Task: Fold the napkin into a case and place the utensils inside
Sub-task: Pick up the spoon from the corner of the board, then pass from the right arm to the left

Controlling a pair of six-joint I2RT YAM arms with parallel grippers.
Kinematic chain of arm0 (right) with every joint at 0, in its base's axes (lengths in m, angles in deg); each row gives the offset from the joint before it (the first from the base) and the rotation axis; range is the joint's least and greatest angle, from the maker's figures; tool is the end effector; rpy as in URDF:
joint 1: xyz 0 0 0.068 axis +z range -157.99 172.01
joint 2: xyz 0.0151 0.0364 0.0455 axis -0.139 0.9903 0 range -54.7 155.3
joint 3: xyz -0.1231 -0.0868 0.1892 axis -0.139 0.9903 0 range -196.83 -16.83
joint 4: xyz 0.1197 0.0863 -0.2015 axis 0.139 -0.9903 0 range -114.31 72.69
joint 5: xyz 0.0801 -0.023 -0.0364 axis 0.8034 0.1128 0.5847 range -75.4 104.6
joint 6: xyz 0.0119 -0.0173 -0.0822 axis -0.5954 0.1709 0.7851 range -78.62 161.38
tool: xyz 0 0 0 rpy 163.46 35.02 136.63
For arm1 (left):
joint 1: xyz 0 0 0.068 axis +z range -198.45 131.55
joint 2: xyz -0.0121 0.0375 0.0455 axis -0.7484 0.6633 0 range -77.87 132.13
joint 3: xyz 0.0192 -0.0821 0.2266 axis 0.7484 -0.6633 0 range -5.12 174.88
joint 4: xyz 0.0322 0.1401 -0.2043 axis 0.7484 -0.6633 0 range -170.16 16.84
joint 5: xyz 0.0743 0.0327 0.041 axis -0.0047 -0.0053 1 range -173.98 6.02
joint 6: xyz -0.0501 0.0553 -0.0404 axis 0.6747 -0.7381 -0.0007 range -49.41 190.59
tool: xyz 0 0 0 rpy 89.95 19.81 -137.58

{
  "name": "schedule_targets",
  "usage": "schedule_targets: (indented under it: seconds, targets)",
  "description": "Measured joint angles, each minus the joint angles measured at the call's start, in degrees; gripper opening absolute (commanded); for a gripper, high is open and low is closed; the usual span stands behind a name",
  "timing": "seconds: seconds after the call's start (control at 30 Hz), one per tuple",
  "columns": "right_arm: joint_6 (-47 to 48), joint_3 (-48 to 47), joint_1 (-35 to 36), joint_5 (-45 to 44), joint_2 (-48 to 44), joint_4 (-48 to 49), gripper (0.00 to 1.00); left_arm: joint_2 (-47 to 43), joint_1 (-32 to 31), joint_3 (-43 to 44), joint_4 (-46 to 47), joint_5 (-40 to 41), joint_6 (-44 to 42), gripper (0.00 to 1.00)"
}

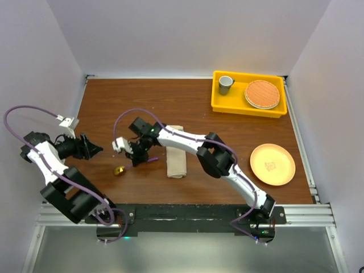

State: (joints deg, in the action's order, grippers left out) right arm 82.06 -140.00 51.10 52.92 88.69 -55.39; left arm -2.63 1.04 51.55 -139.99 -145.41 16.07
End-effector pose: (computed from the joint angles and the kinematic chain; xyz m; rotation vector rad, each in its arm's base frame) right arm 0.2247 0.4653 0.1149 -2.0994 1.4417 0.9845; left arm 0.1858 0.1166 0.2111 0.1456 2.1456 -0.7181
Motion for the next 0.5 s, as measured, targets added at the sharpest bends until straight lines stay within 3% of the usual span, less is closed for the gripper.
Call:
schedule_targets:
  seconds: [0.13,0.3,0.5]
  targets:
    - [-16.2,1.57,-5.62,2.16,-2.23,8.31,0.0,-4.46,-2.38,-1.2,9.66,-1.14,11.5,0.7]
    - [-42.32,4.44,-13.97,6.12,-8.35,24.63,0.0,-5.22,-3.54,-1.33,32.65,-4.39,38.27,0.7]
    - [-74.16,9.01,-22.64,7.72,-14.84,49.96,0.0,-8.66,-14.93,-3.5,62.27,-2.56,69.96,0.72]
